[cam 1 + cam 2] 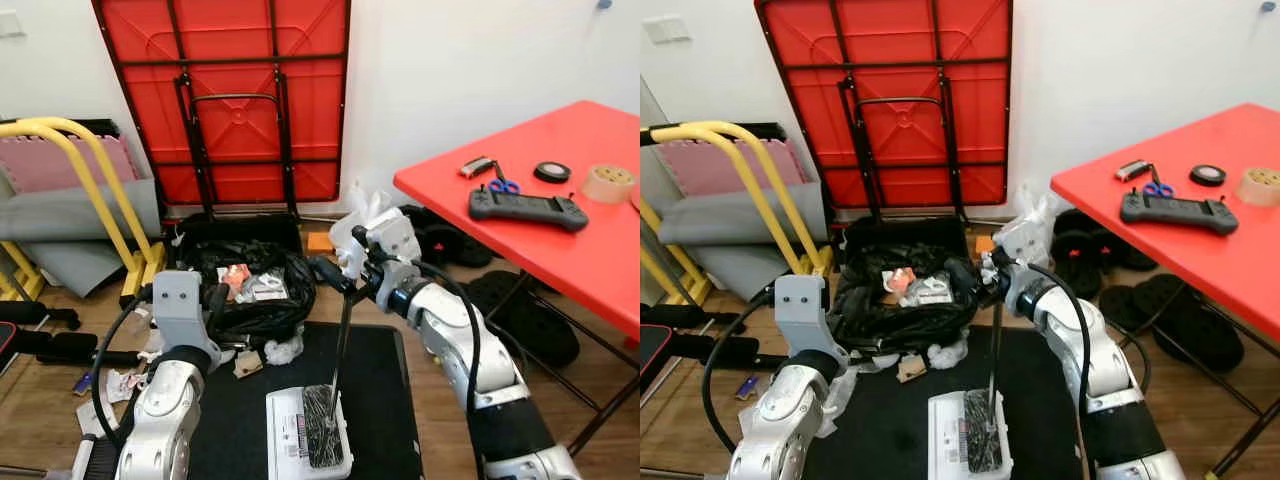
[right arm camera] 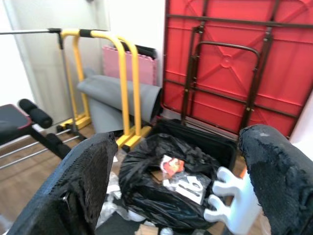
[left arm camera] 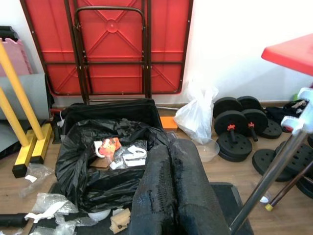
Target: Sweep floor
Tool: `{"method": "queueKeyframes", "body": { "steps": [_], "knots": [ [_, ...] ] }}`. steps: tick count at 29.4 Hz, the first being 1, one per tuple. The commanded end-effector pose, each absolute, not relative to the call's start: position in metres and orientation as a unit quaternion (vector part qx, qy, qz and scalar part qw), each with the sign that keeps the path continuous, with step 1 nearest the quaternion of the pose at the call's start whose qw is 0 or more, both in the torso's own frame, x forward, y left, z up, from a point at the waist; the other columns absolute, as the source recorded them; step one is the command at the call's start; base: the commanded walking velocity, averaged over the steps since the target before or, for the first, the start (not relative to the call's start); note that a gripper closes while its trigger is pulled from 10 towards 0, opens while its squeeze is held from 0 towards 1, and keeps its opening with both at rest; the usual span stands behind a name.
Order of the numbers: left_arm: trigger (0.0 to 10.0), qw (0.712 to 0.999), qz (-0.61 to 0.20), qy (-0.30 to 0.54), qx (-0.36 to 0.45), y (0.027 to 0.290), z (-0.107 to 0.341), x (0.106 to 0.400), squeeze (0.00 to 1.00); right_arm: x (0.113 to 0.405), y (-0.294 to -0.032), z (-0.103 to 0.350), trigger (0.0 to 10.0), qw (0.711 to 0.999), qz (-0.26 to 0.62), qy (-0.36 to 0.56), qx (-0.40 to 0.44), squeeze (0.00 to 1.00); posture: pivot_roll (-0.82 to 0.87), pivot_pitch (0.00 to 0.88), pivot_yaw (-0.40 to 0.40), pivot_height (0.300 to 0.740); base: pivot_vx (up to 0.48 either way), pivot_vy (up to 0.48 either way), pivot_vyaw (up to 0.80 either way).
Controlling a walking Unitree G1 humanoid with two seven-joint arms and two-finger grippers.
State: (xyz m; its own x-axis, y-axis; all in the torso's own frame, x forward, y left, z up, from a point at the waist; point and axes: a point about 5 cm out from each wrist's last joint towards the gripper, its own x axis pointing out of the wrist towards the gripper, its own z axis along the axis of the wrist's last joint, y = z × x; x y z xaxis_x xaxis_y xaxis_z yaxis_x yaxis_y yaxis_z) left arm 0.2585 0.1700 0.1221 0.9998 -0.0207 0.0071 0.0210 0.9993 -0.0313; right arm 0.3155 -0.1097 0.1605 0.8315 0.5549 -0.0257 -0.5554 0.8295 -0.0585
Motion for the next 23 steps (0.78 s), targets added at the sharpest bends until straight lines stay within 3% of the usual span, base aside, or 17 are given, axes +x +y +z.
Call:
{"method": "queueKeyframes", "body": {
  "steps": [1,23],
  "knots": [
    [10.0,1.0,0.014,0.003,-0.011,0.174,0.119,0.259,0.0,0.317,-0.112,0.155,10.0,0.959,0.281,0.022,-0.039,0.0,-0.15,0.0,-0.006,0.65,0.0,0.0,0.0],
    [10.0,1.0,0.01,0.007,0.006,0.176,0.12,0.258,0.0,0.327,-0.131,0.148,10.0,0.976,0.208,0.045,-0.04,0.0,-0.14,0.0,0.012,0.59,0.0,0.0,0.0]
  ]
}}
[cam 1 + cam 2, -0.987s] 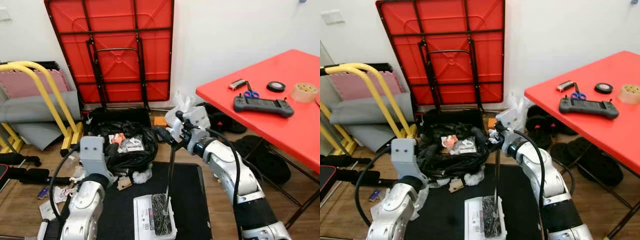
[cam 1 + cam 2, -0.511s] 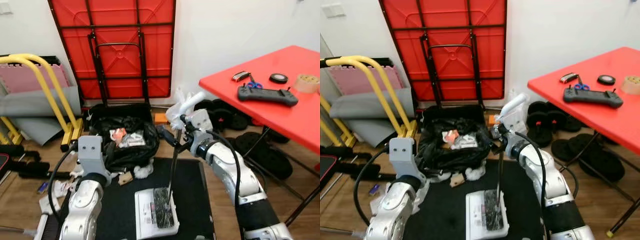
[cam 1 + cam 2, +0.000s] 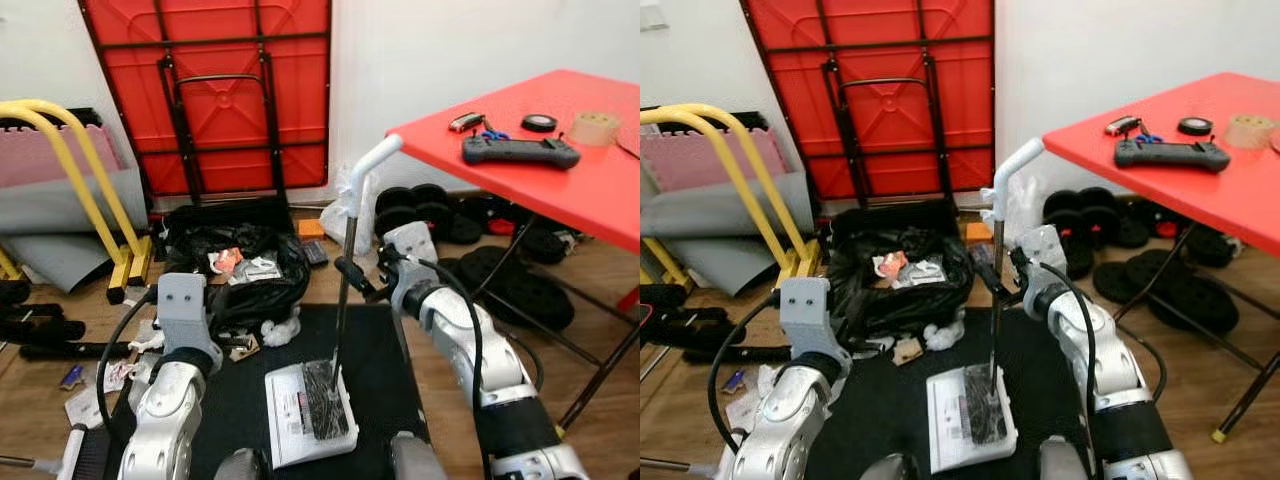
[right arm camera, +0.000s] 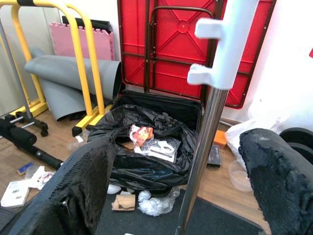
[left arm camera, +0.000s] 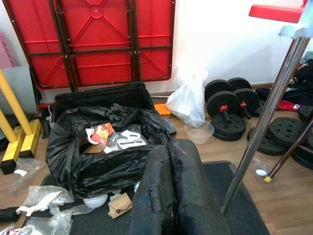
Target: Sweep floor
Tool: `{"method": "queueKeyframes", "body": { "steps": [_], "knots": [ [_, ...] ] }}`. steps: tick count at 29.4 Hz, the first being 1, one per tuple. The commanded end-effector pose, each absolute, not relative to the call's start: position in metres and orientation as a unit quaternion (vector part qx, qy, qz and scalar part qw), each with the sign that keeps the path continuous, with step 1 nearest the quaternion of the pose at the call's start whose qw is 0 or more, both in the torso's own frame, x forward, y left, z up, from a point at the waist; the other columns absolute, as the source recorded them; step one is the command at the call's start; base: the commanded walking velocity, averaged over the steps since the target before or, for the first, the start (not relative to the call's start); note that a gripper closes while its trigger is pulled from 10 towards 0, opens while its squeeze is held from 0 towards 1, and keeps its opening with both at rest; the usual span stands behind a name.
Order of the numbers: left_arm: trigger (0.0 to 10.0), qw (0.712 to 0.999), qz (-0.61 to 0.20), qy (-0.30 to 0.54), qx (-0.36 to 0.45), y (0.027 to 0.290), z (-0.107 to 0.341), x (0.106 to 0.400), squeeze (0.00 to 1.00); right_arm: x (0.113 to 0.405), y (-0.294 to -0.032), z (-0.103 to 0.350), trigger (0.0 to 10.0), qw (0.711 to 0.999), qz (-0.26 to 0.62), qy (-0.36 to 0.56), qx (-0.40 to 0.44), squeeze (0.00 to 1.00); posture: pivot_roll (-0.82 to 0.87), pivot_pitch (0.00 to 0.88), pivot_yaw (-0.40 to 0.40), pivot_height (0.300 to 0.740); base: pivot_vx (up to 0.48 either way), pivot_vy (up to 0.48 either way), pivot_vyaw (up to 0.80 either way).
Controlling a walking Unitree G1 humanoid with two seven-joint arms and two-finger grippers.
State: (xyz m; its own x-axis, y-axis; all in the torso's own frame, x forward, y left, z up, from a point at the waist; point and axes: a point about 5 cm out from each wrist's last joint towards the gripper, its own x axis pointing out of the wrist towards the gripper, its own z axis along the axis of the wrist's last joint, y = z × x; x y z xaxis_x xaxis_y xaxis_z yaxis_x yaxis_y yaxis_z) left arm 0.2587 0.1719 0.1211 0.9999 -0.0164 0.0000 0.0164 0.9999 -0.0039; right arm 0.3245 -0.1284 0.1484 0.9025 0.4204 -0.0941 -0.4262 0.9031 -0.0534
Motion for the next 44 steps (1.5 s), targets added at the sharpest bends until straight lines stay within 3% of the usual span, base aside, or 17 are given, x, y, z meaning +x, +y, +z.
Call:
{"method": "queueKeyframes", "body": {
  "steps": [1,25,29,32,36,42,44],
  "knots": [
    [10.0,1.0,0.01,0.007,0.007,0.176,0.12,0.258,0.0,0.328,-0.132,0.148,10.0,0.977,0.204,0.047,-0.04,0.0,-0.14,0.0,0.012,0.585,0.0,0.0,0.0],
    [10.0,1.0,-0.014,0.009,0.023,0.172,0.126,0.249,0.0,0.347,-0.159,0.137,10.0,0.989,0.128,0.071,-0.009,0.0,-0.09,0.0,0.017,0.515,0.0,0.0,0.0],
    [10.0,0.998,-0.048,0.008,0.025,0.161,0.13,0.24,0.0,0.353,-0.161,0.136,10.0,0.989,0.129,0.074,-0.013,0.0,-0.08,0.043,0.014,0.505,0.0,0.0,0.0],
    [10.0,0.988,-0.155,0.012,0.026,0.134,0.136,0.219,0.0,0.356,-0.162,0.131,10.0,0.988,0.13,0.086,-0.021,0.0,-0.05,0.133,0.013,0.495,0.0,0.0,0.0],
    [10.0,0.972,-0.231,0.026,0.021,0.114,0.14,0.195,0.0,0.361,-0.159,0.128,10.0,0.986,0.132,0.094,-0.032,0.0,-0.02,0.201,0.021,0.485,0.0,0.0,0.0],
    [10.0,0.97,-0.241,0.031,0.022,0.111,0.14,0.189,0.0,0.363,-0.157,0.128,10.0,0.986,0.134,0.094,-0.039,0.0,-0.02,0.201,0.021,0.48,0.0,0.0,0.0],
    [10.0,0.971,-0.235,0.032,0.042,0.108,0.143,0.17,0.0,0.37,-0.142,0.14,10.0,0.983,0.161,0.071,-0.054,0.0,0.0,0.291,0.027,0.47,0.0,0.0,0.0]
  ]
}}
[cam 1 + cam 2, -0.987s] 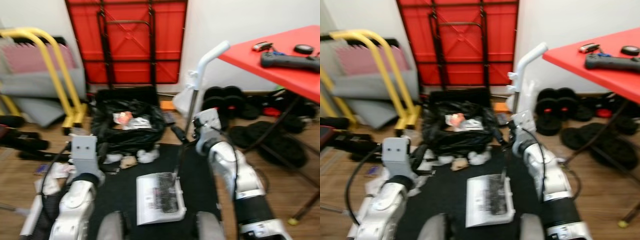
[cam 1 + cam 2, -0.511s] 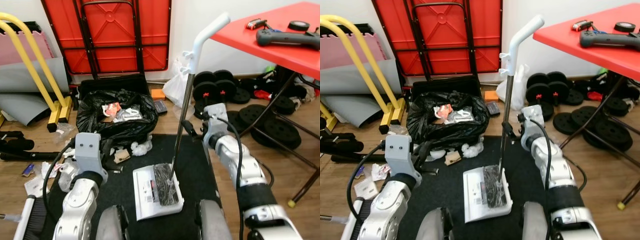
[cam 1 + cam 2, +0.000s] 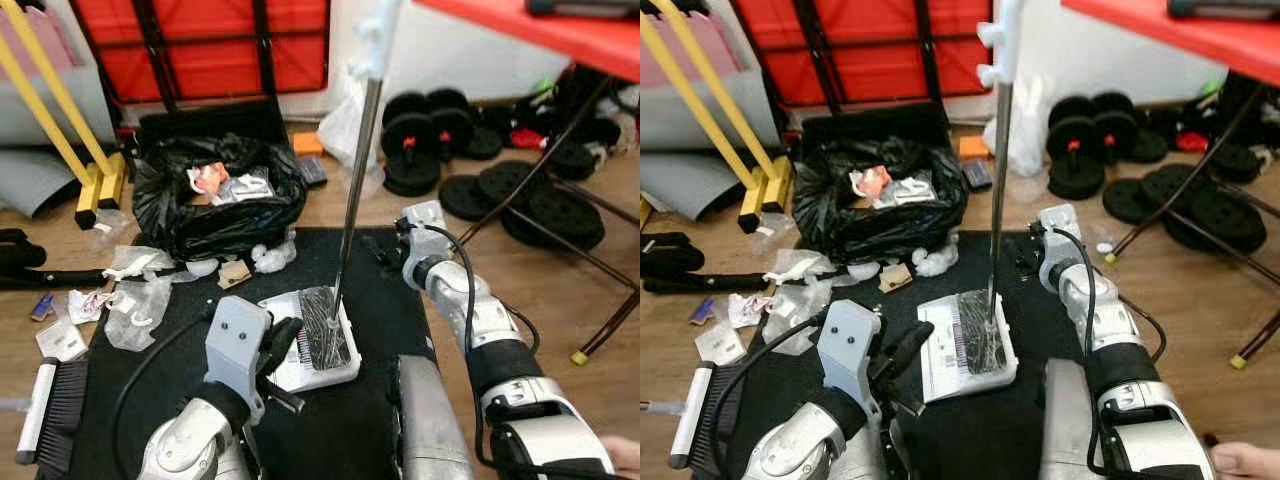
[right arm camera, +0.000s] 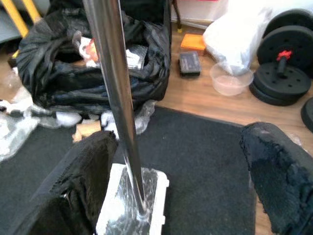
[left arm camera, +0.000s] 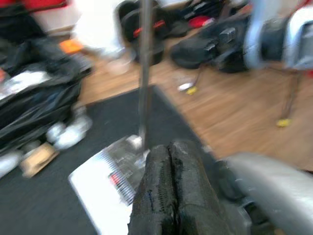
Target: Sweep floor
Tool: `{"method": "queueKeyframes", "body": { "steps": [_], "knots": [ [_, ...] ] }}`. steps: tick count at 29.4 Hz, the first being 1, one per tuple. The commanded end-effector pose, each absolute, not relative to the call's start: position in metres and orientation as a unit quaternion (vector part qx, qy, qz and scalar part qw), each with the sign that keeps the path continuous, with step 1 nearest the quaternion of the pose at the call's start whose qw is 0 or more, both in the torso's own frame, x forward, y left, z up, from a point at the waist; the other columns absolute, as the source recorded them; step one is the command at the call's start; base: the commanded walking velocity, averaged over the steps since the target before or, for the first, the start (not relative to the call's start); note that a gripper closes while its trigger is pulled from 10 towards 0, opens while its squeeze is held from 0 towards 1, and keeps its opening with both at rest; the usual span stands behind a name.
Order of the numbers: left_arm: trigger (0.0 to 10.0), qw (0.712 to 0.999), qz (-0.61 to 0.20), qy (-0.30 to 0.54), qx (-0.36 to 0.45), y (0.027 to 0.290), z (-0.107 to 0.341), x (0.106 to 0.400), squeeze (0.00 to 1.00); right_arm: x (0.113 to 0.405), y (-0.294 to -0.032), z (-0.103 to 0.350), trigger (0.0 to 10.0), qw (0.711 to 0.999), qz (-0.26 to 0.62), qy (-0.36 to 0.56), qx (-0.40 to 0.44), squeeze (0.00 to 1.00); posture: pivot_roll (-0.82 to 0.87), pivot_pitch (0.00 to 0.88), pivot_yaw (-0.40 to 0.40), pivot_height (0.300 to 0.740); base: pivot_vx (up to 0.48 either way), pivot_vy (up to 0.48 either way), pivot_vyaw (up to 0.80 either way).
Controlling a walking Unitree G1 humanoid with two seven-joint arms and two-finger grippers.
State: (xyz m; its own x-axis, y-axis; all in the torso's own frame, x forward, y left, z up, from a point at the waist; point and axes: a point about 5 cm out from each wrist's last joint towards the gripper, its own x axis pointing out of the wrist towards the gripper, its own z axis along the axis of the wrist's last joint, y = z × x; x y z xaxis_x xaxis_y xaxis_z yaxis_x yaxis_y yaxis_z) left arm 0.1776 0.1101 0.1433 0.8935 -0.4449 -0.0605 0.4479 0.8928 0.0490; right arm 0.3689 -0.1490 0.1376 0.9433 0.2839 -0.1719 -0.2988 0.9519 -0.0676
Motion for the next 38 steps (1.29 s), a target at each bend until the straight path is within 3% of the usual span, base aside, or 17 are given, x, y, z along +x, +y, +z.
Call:
{"method": "queueKeyframes", "body": {
  "steps": [1,7,14,22,27,28,29,30,31,32,38],
  "knots": [
    [10.0,0.971,-0.235,0.032,0.042,0.108,0.143,0.17,0.0,0.37,-0.142,0.14,10.0,0.983,0.161,0.071,-0.054,0.0,0.0,0.291,0.027,0.47,0.0,0.0,0.0],
    [10.0,0.971,-0.233,0.03,0.052,0.105,0.148,0.154,0.0,0.376,-0.129,0.155,10.0,0.981,0.18,0.043,-0.053,0.0,0.01,0.331,0.03,0.46,0.0,0.0,0.0],
    [10.0,0.968,-0.242,0.052,0.04,0.101,0.159,0.128,0.0,0.387,-0.096,0.182,10.0,0.976,0.214,-0.012,-0.046,0.0,0.03,0.375,0.027,0.445,0.0,0.0,0.0],
    [10.0,0.969,-0.24,0.053,0.041,0.099,0.161,0.124,0.0,0.393,-0.079,0.194,10.0,0.972,0.229,-0.022,-0.044,0.0,0.02,0.377,0.02,0.445,0.0,0.0,0.0],
    [10.0,0.97,-0.232,0.048,0.047,0.099,0.161,0.127,0.0,0.395,-0.055,0.204,10.0,0.969,0.236,-0.03,-0.074,0.0,0.02,0.365,0.015,0.445,0.0,0.0,0.0],
    [10.0,0.97,-0.231,0.048,0.048,0.098,0.161,0.128,0.0,0.397,-0.054,0.206,6.1,0.97,0.229,-0.032,-0.076,0.0,0.01,0.361,0.014,0.445,0.0,0.0,0.0],
    [10.0,0.97,-0.231,0.048,0.048,0.098,0.161,0.128,0.0,0.397,-0.054,0.206,6.1,0.97,0.229,-0.032,-0.076,0.0,0.01,0.361,0.014,0.445,0.0,0.0,0.0],
    [10.0,0.971,-0.231,0.049,0.048,0.098,0.161,0.128,0.0,0.398,-0.054,0.208,2.0,0.972,0.221,-0.034,-0.077,0.0,0.01,0.36,0.013,0.445,0.0,0.0,0.0],
    [10.0,0.971,-0.231,0.049,0.048,0.098,0.161,0.128,0.0,0.398,-0.054,0.208,2.0,0.972,0.221,-0.034,-0.077,0.0,0.01,0.36,0.013,0.445,0.0,0.0,0.0],
    [10.0,0.971,-0.231,0.048,0.049,0.098,0.161,0.129,0.0,0.399,-0.055,0.21,0.0,0.973,0.216,-0.038,-0.079,0.0,0.01,0.355,0.011,0.445,0.0,0.0,0.0],
    [10.0,0.971,-0.228,0.046,0.05,0.096,0.161,0.132,0.0,0.402,-0.056,0.218,0.0,0.972,0.208,-0.053,-0.092,0.0,0.0,0.345,0.0,0.445,0.0,0.0,0.0]
  ]
}}
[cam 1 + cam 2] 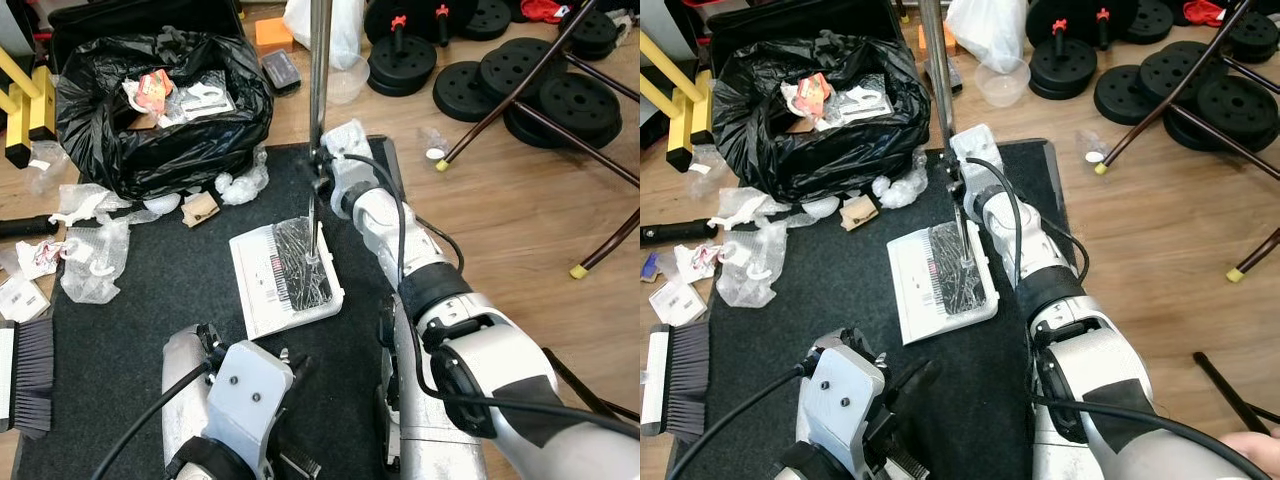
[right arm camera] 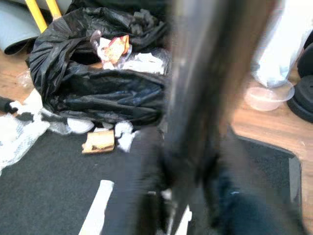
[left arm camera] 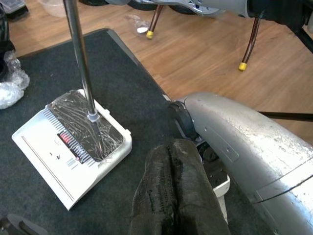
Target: Sweep floor
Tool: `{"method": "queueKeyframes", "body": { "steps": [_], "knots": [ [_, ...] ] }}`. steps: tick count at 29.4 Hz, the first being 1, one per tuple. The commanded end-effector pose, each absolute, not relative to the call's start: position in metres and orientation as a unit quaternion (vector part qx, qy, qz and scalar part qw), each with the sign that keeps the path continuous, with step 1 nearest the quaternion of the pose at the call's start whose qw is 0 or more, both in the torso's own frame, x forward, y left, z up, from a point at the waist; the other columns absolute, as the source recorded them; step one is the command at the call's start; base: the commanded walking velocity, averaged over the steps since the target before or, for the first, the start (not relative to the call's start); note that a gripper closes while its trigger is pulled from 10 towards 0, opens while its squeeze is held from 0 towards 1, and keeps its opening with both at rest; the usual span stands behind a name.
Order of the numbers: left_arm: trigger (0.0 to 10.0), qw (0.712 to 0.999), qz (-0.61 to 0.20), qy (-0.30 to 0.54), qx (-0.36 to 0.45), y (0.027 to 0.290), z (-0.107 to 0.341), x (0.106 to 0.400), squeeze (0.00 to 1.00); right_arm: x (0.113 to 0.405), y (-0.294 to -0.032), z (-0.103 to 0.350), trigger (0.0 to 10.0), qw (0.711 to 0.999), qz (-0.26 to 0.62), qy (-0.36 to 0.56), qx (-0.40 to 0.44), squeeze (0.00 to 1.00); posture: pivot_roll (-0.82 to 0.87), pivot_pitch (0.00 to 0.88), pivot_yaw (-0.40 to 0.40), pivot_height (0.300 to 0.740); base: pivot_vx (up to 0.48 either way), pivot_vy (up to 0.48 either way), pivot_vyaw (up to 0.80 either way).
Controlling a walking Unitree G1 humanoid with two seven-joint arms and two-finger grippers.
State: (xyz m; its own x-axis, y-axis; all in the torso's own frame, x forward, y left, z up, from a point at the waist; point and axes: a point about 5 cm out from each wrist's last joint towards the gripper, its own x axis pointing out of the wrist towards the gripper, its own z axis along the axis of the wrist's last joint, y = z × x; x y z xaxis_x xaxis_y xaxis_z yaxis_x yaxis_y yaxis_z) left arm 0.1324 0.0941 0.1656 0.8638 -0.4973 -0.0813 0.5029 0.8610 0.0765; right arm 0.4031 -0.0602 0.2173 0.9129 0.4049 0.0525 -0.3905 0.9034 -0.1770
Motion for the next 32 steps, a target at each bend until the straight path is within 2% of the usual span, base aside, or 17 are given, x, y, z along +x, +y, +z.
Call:
{"method": "queueKeyframes", "body": {
  "steps": [1,9,11,12,13,14,18,19,21,22,26,32],
  "knots": [
    [10.0,0.971,-0.228,0.046,0.05,0.096,0.161,0.132,0.0,0.402,-0.056,0.218,0.0,0.972,0.208,-0.053,-0.092,0.0,0.0,0.345,0.0,0.445,0.0,0.0,0.0],
    [10.0,0.972,-0.226,0.041,0.051,0.095,0.16,0.137,0.0,0.405,-0.064,0.216,0.0,0.977,0.179,-0.047,-0.107,0.0,-0.01,0.327,-0.003,0.445,0.0,0.0,0.0],
    [10.0,0.972,-0.225,0.041,0.051,0.095,0.159,0.139,0.0,0.406,-0.067,0.217,0.0,0.98,0.177,-0.049,-0.078,0.0,-0.01,0.316,-0.005,0.445,0.0,0.0,0.0],
    [10.0,0.972,-0.225,0.04,0.052,0.094,0.158,0.141,0.0,0.406,-0.07,0.219,0.0,0.982,0.175,-0.052,-0.035,0.0,-0.02,0.311,-0.006,0.445,0.0,0.0,0.0],
    [10.0,0.972,-0.225,0.04,0.052,0.094,0.158,0.141,0.0,0.406,-0.07,0.219,0.0,0.982,0.175,-0.052,-0.035,0.0,-0.02,0.311,-0.006,0.445,0.0,0.0,0.0],
    [10.0,0.972,-0.225,0.038,0.052,0.094,0.158,0.143,0.0,0.407,-0.076,0.224,0.0,0.983,0.172,-0.052,0.049,0.0,-0.02,0.302,-0.006,0.445,0.0,0.0,0.0],
    [10.0,0.972,-0.225,0.038,0.052,0.094,0.158,0.143,0.0,0.407,-0.076,0.224,0.0,0.983,0.172,-0.052,0.049,0.0,-0.02,0.302,-0.006,0.445,0.0,0.0,0.0],
    [10.0,0.972,-0.224,0.037,0.053,0.095,0.157,0.145,0.0,0.408,-0.082,0.228,4.0,0.978,0.165,-0.052,0.12,0.0,-0.02,0.297,-0.007,0.445,0.0,0.0,0.0],
    [10.0,0.972,-0.224,0.037,0.053,0.095,0.157,0.145,0.0,0.408,-0.082,0.228,4.0,0.978,0.165,-0.052,0.12,0.0,-0.02,0.297,-0.007,0.445,0.0,0.0,0.0],
    [10.0,0.973,-0.222,0.031,0.055,0.095,0.155,0.153,0.0,0.409,-0.11,0.242,10.0,0.951,0.159,-0.075,0.254,0.0,-0.05,0.263,-0.008,0.445,0.0,0.0,0.0],
    [10.0,0.974,-0.219,0.026,0.057,0.096,0.153,0.16,0.0,0.405,-0.129,0.252,10.0,0.929,0.17,-0.1,0.314,0.0,-0.06,0.249,-0.008,0.445,0.0,0.0,0.0],
    [10.0,0.974,-0.217,0.022,0.059,0.096,0.152,0.166,0.0,0.4,-0.133,0.255,10.0,0.926,0.175,-0.113,0.314,0.0,-0.07,0.225,-0.01,0.455,0.0,0.0,0.0]
  ]
}}
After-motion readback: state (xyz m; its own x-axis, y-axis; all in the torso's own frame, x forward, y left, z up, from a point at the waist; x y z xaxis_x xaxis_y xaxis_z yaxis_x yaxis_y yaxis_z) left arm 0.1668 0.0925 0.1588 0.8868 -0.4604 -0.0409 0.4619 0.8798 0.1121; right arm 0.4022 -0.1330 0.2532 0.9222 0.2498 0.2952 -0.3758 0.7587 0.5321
